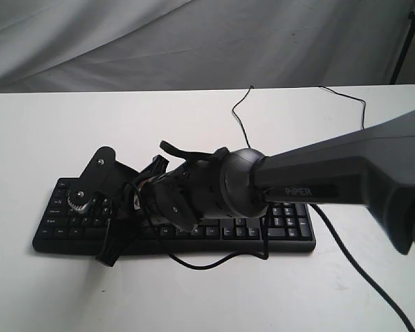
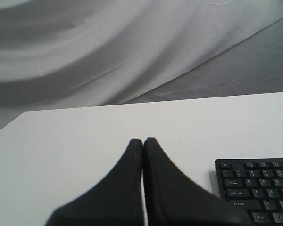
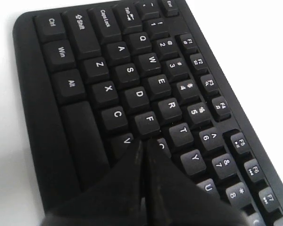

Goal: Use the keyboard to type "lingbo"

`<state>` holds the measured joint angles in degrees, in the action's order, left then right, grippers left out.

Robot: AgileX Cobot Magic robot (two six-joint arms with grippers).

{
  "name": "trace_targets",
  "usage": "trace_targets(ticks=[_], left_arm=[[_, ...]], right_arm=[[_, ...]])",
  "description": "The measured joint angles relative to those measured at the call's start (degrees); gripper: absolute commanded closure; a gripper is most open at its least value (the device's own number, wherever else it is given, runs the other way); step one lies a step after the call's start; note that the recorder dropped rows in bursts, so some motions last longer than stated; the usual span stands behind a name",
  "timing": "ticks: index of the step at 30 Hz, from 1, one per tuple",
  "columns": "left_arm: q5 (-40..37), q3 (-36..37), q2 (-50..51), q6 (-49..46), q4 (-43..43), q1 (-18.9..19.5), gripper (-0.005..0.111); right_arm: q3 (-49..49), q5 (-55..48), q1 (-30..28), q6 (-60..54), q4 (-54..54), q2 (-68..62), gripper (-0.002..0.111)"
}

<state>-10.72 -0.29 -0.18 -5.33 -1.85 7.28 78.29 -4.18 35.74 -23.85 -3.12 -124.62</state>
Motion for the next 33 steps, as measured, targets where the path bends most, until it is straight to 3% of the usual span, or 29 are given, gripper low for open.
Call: trace_targets(ticks=[18,33], left_arm=[[0.0,0.0,0.0,0.0,0.0,0.0,0.106],[0.0,0.0,0.0,0.0,0.0,0.0,0.106]], right_arm=[[0.0,1.23,-0.11,0.0,0.14,-2.34,0.108],[-0.27,-0.13,-2.12,0.0,1.84,3.49,0.108]])
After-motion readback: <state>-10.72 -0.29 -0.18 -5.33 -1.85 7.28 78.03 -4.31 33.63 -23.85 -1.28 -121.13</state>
